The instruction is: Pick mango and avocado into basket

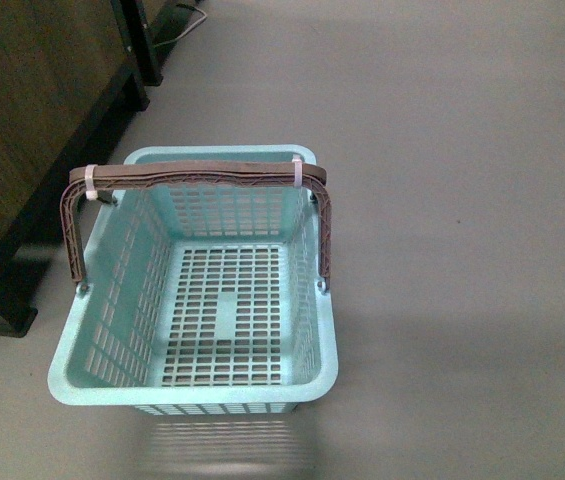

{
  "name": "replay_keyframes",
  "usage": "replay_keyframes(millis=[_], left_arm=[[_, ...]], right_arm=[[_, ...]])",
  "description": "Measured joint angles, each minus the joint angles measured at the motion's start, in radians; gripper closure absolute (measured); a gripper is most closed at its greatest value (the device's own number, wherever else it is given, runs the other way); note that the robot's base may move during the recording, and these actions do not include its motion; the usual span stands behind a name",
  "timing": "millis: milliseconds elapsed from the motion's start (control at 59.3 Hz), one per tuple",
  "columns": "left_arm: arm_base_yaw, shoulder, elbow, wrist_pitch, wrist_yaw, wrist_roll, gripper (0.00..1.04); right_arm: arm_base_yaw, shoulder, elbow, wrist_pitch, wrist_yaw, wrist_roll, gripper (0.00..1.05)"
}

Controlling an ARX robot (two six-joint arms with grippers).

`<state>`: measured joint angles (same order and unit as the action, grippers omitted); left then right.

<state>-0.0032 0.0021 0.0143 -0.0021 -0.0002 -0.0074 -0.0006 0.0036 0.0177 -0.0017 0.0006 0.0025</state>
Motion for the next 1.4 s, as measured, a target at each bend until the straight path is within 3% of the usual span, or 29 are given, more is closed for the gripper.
replay_keyframes(millis=[506, 556, 624, 742, 809, 911, 1164, 1400], left_arm=[[-0.002, 0.004, 0.001, -0.005, -0.01, -0.007, 0.09], [-0.034, 0.08, 0.043, -0.098, -0.092, -0.148, 0.09], [-0.078, 0.283, 0.087, -0.053, -0.159, -0.385, 0.09], [-0.143, 0.702, 0.152, 0.25, -0.188, -0.811, 0.09], [-0.179, 1.047, 0.236, 0.5, -0.211, -1.093, 0.09], [-0.218, 1.395, 0.356, 0.692, -0.223, -1.323, 0.09], [-0.3, 1.991, 0.688, 0.813, -0.249, -1.645, 0.09], [-0.348, 2.325, 0.998, 0.865, -0.289, -1.741, 0.09]], right_arm=[[0.0, 0.0, 0.0, 0.0, 0.0, 0.0, 0.09], [0.0, 0.0, 0.0, 0.0, 0.0, 0.0, 0.09], [0.0, 0.0, 0.0, 0.0, 0.0, 0.0, 0.09], [0.0, 0.0, 0.0, 0.0, 0.0, 0.0, 0.09], [0.0, 0.0, 0.0, 0.0, 0.0, 0.0, 0.09], [0.0, 0.0, 0.0, 0.0, 0.0, 0.0, 0.09], [0.0, 0.0, 0.0, 0.0, 0.0, 0.0, 0.09], [0.0, 0.0, 0.0, 0.0, 0.0, 0.0, 0.09]])
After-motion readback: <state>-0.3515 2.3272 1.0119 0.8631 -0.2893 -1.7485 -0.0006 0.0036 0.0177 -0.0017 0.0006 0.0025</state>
